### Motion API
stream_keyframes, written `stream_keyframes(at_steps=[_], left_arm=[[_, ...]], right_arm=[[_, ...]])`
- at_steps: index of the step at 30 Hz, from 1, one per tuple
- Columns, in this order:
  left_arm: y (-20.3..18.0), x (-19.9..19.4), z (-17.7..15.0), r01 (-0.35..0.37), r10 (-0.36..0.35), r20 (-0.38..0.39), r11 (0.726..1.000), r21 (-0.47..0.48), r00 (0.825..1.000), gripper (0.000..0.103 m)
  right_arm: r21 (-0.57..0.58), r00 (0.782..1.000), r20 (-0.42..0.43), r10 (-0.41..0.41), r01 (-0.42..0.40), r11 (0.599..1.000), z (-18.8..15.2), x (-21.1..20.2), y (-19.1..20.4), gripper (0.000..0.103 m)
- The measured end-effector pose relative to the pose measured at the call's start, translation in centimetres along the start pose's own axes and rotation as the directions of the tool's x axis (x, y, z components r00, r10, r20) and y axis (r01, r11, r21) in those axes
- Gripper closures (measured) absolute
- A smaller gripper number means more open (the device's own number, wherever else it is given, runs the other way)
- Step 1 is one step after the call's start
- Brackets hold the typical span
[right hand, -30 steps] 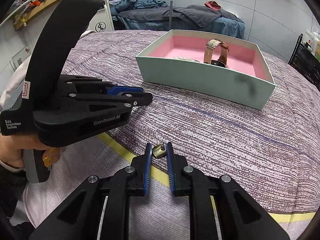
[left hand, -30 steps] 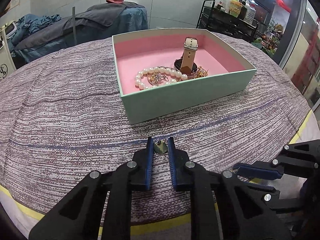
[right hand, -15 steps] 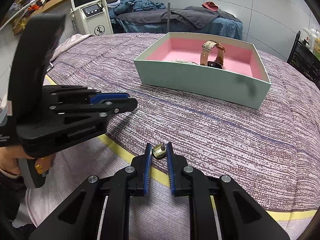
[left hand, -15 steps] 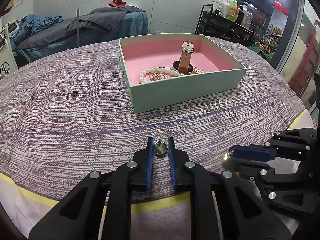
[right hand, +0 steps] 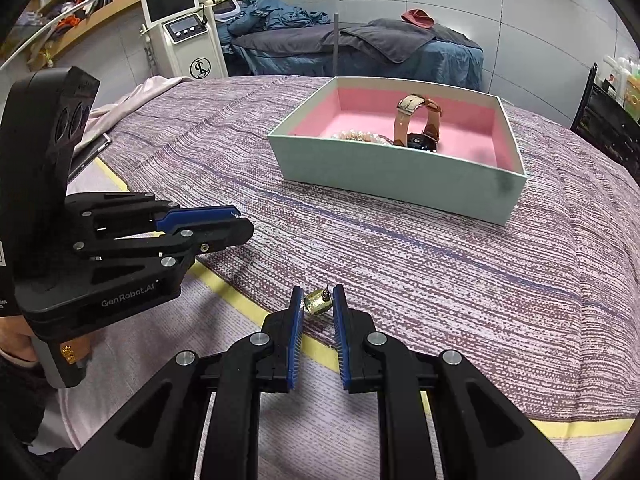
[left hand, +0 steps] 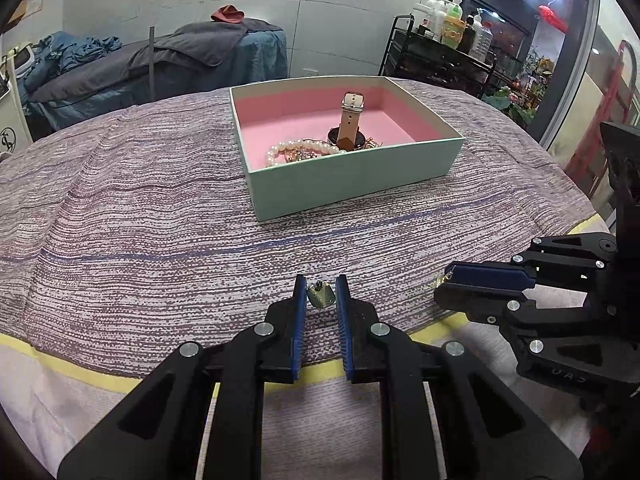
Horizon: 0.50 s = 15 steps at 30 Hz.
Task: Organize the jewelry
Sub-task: 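Carry both gold pendants into the box and open both tools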
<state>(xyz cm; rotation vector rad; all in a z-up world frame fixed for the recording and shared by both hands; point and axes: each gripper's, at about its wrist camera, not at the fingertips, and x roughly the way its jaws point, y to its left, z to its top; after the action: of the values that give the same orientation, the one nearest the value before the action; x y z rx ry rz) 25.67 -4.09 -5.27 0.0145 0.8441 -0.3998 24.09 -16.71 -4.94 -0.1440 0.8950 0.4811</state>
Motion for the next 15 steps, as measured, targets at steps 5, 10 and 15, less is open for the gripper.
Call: stream_keyframes(at_steps=[5,10,15], left_arm=[[-0.4,-0.2,0.9,0.002,-0.002,0.006,1.0,0.026,1.0,0.088],[-0.9,-0.5,2.3,-0.007,0.006,0.022,0.998,0.06,1.0,0.088],[-1.0,-0.5,4.0,-0.016,0.013,0.034,0.997,0.081,0.999,0.088]], right_arm=[[0.0,1.0,0.006,0.013,-0.013,1.0,0.7,-0.6,-1.0,0.089],[0.015,0.999,0.035,0.014,-0.015,1.0,2.0,-1.2,-2.3,0.089],[0.04,0.996,0.085,-0.012,0.008,0.999,3.9,-1.8,-3.9,0.089]])
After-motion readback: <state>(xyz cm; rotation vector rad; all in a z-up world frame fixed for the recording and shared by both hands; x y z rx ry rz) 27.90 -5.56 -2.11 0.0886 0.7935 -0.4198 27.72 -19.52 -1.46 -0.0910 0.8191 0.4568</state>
